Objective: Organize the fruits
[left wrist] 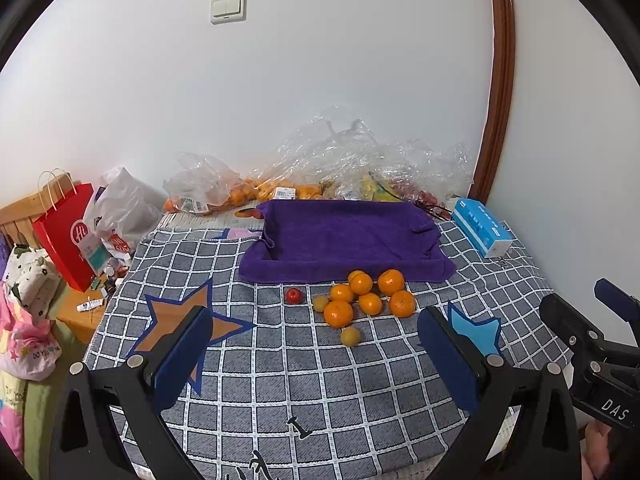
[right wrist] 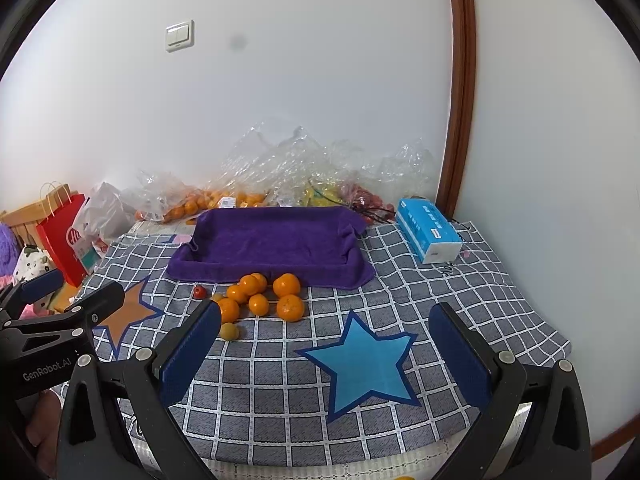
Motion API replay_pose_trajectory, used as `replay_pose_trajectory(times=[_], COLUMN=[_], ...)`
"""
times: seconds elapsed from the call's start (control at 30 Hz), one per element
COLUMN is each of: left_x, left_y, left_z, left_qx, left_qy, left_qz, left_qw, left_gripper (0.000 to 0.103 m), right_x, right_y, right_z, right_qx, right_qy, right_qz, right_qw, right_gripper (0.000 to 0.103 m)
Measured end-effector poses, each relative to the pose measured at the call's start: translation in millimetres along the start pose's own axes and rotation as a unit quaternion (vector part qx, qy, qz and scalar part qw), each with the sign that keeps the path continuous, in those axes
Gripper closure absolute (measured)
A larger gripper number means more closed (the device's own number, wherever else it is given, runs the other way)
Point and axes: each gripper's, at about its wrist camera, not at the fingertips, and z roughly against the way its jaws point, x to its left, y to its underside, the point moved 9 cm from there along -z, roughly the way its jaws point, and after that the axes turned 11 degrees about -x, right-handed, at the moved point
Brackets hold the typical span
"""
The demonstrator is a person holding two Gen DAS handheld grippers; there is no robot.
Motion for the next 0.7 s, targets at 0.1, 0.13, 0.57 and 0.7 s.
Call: replay_pose_trajectory(times=[0.1,0.13,0.57,0.7], left_x=[0.1,0.2,-0.7,-1.0], left_y=[0.8,0.9,1.5,1.6], left_z=[0.4,0.5,0.7,1.3], left_qx=[0.0,-0.001,-0.003,-0.004], left_qy=[0.001,0.001,-0.004,-0.004], left_qz=[-0.001,-0.002,-0.006,-0.006], left_qw=[1.0,1.0,1.0,1.0], left_gripper=[0.0,0.0,0.0,0.0], right_x=[0.3,0.5,-1.6,-2.0], right_y=[0.2,0.0,1.3,1.5], right_z=[0.3,0.6,2.8,3.8], right_qx=[0.0,0.0,-0.004,-0.005], right_qy=[0.0,-0.001,-0.002,-0.002], right_qz=[-0.001,-0.001,-0.006,-0.006], right_qw=[1.0,1.0,1.0,1.0], right_gripper=[0.001,0.001,0.001,0.001])
